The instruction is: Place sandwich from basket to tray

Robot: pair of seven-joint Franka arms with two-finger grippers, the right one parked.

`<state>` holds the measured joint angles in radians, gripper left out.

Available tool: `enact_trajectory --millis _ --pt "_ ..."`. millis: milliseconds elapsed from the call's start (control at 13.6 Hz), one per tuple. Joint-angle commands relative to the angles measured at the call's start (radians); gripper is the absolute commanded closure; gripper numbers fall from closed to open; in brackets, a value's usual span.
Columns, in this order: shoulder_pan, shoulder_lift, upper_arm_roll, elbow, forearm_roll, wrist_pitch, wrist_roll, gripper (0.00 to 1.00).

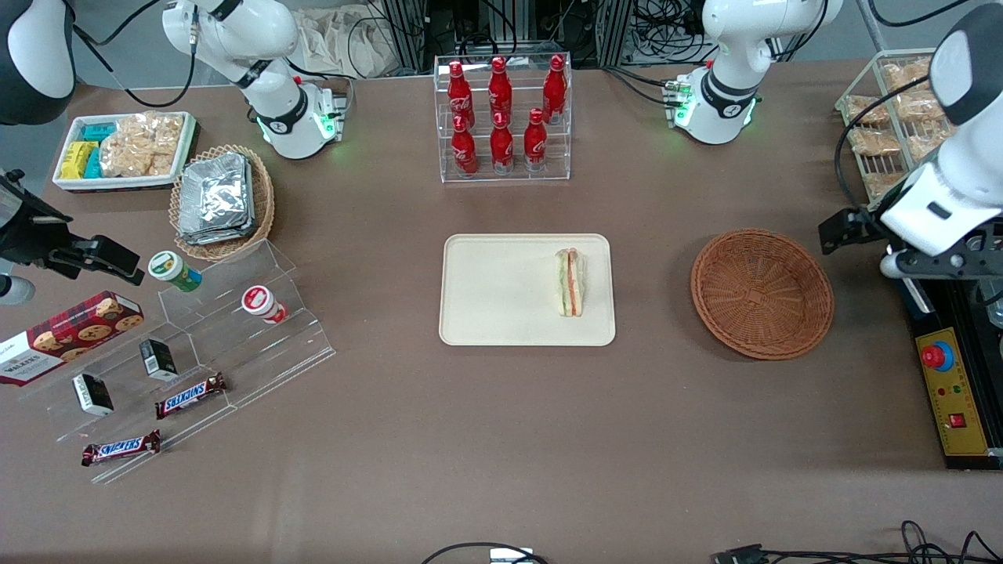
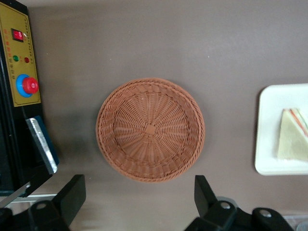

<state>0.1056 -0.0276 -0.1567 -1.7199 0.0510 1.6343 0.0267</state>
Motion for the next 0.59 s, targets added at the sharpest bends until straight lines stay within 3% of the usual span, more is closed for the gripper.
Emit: enact_trajectory --millis 0,514 --pt "-0.023 -0.058 0.017 0.029 -0.019 -0.073 0.033 0.0" --pt "-0.02 -0.09 0.019 0.056 -0.029 -0.133 0.007 0.0"
